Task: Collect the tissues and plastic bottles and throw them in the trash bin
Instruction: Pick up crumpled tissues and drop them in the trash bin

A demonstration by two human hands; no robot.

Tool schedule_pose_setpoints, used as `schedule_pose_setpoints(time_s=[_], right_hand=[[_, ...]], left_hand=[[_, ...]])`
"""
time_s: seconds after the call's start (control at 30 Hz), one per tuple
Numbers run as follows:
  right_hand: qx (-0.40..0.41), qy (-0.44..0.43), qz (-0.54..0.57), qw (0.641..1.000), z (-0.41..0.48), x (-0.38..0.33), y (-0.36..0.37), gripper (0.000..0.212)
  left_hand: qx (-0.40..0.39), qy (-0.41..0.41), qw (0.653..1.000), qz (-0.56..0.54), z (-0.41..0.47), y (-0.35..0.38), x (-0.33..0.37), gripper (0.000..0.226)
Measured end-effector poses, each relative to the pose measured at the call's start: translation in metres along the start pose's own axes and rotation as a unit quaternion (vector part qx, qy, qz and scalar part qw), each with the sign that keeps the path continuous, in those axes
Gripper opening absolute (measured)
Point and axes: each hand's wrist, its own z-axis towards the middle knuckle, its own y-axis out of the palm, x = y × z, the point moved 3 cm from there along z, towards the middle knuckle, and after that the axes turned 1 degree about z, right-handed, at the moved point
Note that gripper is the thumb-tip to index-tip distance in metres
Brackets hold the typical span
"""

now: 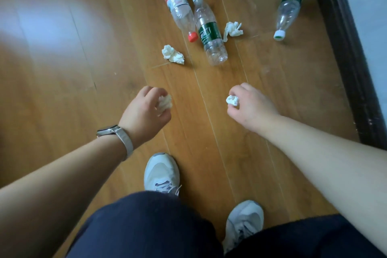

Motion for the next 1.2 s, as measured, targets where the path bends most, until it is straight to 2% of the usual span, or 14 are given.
schedule_pose_setpoints(time_s=[0.27, 0.5, 0.7, 0.97, 1.2], right_hand=[[0.030, -0.048, 0.074, 0.996, -0.102, -0.101, -0.139, 0.018], [0.090, -0.083, 0.150, 0.981, -0.214, -0.162, -0.290, 0.016], [0.136, -0.127, 0.096, 0.978, -0.302, -0.194, -0.418, 0.019], [0.207, -0.137, 0.073, 0.966, -0.394, -0.205, -0.539, 0.023], [0.239, -0.119, 0.059, 0.962, -0.442, -0.217, -0.586, 0.022]], left_hand=[[0.043, -0.076, 0.995, -0.038, -0.060, -0.156, 0.101, 0.031], [0.063, -0.073, 0.993, -0.072, -0.120, -0.294, 0.222, 0.036], [0.114, -0.068, 0.986, -0.096, -0.154, -0.400, 0.318, 0.028], [0.123, -0.008, 0.987, -0.099, -0.197, -0.481, 0.410, 0.026], [0.114, 0.070, 0.982, -0.132, -0.203, -0.523, 0.462, 0.022]])
